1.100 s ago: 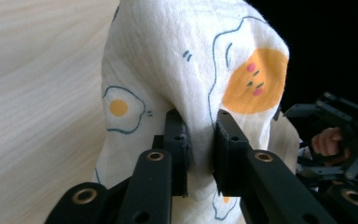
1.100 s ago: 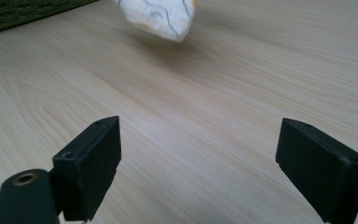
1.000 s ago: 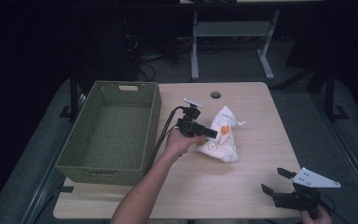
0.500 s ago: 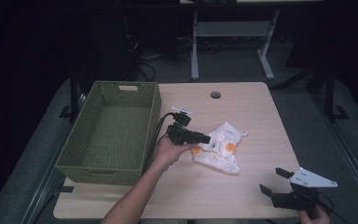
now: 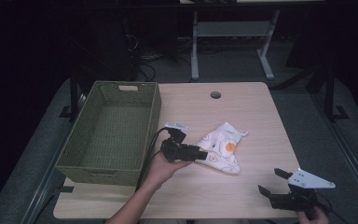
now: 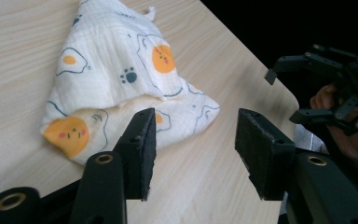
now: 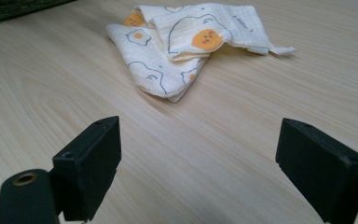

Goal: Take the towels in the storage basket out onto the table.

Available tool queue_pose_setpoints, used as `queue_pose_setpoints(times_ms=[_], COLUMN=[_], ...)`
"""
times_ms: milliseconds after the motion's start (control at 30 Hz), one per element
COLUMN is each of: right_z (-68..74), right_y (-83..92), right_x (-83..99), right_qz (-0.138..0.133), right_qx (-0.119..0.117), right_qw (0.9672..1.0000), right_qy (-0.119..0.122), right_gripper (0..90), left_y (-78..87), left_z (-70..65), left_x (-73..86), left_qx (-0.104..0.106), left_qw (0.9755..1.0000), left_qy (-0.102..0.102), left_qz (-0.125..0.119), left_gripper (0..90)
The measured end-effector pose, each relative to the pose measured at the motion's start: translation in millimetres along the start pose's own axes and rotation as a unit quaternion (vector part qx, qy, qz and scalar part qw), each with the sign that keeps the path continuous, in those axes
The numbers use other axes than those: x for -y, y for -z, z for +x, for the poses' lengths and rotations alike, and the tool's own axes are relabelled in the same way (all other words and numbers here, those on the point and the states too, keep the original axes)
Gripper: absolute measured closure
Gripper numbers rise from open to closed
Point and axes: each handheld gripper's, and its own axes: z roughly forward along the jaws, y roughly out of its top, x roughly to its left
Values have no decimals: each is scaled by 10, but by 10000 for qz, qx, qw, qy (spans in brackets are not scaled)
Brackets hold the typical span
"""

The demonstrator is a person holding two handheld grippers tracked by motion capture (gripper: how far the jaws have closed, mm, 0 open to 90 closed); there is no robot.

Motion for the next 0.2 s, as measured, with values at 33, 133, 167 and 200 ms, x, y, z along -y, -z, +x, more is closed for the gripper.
queue_pose_setpoints(times_ms=[33, 133, 167, 200], right_z=[5, 16, 15, 15], right_y=[-2, -10, -11, -10], right_x=[0, -2, -3, -2], right_qz=[13, 30, 27, 31], right_qx=[-6, -5, -4, 5], right_qw=[10000, 10000, 10000, 10000], right_qy=[4, -3, 12, -6], right_gripper=[139, 139, 138, 138], left_y=[24, 61, 68, 74], left_z=[-25, -64, -78, -95], left_x=[30, 105, 130, 156], left_qx=[-11, 83, 88, 37], left_qw=[10000, 9999, 9999, 9998], left_qy=[-58, -71, -109, -177], left_qz=[24, -30, -21, -17], left_gripper=[469, 448, 439, 428])
